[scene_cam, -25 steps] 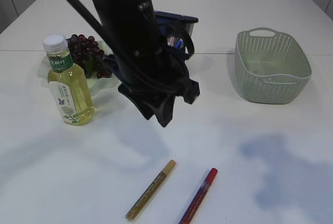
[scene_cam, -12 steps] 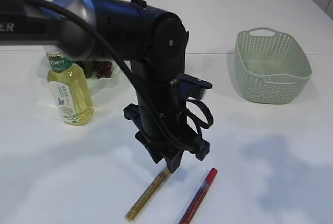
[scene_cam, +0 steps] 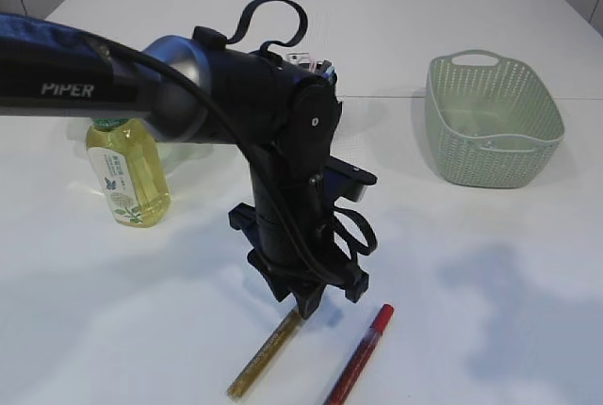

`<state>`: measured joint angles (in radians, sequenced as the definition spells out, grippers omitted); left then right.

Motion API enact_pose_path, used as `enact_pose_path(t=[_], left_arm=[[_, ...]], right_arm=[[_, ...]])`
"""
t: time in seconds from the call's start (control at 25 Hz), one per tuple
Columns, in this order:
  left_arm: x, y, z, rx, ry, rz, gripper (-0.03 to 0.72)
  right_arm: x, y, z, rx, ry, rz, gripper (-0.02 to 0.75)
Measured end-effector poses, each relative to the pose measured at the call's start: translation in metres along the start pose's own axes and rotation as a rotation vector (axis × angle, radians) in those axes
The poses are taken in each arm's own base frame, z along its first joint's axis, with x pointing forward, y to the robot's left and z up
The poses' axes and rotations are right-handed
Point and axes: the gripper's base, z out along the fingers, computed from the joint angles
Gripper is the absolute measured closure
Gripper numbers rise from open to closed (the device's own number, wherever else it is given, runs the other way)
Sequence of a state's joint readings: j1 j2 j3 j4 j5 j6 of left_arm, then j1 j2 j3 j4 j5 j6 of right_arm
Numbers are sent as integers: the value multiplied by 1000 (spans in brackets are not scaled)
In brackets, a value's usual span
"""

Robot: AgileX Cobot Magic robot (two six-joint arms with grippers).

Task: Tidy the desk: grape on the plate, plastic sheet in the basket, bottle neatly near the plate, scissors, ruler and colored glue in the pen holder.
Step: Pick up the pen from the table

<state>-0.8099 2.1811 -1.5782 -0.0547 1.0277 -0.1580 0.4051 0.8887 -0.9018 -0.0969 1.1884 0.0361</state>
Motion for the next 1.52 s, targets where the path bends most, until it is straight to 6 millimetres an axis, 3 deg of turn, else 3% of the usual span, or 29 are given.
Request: enact_pose_path(t=[0.36,1.52], left_arm=[[-3,8,0,37,-15,20,371],[-2,7,20,50,41,23,379]], right_arm=[[0,0,0,0,0,0,356],[-1,0,0,0,-8,0,357]])
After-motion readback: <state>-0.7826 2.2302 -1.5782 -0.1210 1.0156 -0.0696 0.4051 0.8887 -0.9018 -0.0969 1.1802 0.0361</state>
